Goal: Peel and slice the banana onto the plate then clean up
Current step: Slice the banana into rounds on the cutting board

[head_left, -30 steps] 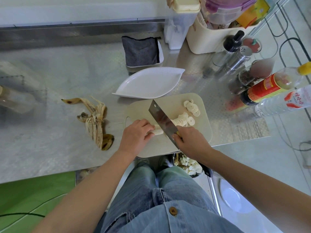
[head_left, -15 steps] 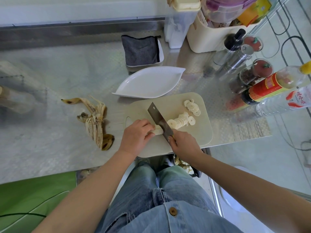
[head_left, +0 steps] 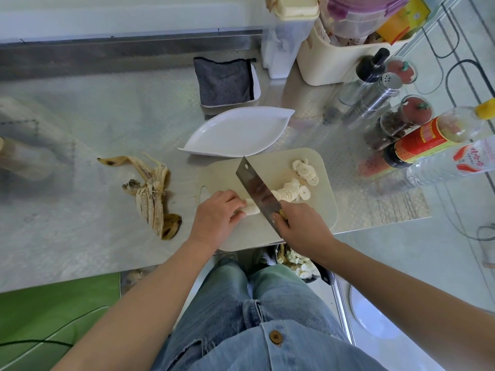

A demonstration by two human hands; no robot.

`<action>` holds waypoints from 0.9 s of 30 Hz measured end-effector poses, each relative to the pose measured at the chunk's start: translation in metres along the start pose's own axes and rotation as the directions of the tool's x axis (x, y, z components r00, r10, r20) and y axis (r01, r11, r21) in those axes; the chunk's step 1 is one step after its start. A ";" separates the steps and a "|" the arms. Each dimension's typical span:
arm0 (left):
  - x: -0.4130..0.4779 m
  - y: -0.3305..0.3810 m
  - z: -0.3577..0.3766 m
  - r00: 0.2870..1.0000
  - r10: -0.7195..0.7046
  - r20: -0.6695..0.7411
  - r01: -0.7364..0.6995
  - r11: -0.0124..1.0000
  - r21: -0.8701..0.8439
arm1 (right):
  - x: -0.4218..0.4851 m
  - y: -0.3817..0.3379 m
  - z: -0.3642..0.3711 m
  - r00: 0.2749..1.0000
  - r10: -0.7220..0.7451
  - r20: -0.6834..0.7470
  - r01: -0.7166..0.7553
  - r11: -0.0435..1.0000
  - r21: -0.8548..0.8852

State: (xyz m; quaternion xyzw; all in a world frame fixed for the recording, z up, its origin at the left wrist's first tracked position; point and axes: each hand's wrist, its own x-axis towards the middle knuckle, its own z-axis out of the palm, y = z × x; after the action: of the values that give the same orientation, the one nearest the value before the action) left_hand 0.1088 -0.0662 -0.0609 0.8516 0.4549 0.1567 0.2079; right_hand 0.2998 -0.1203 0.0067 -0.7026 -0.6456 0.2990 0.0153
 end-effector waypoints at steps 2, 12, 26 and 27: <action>0.000 0.000 0.000 1.000 0.000 0.002 0.000 1.000 -0.001 | -0.001 0.000 0.000 1.000 0.006 0.016 -0.005 1.000 -0.014; 0.000 0.001 0.001 1.000 0.002 0.009 -0.002 1.000 0.005 | 0.003 -0.006 0.011 0.999 0.013 0.049 -0.009 0.998 -0.065; 0.000 -0.001 0.001 1.000 0.002 0.012 -0.002 1.000 0.004 | 0.007 -0.005 0.011 0.999 0.011 -0.037 -0.011 1.000 -0.010; 0.000 -0.001 0.001 1.000 -0.001 0.013 0.001 1.000 0.008 | 0.005 -0.004 0.009 0.999 0.007 -0.040 -0.007 1.000 -0.006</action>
State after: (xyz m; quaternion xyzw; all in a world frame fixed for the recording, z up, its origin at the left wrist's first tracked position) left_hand 0.1085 -0.0656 -0.0621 0.8532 0.4547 0.1492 0.2076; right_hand 0.2920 -0.1179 -0.0007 -0.7106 -0.6436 0.2831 0.0249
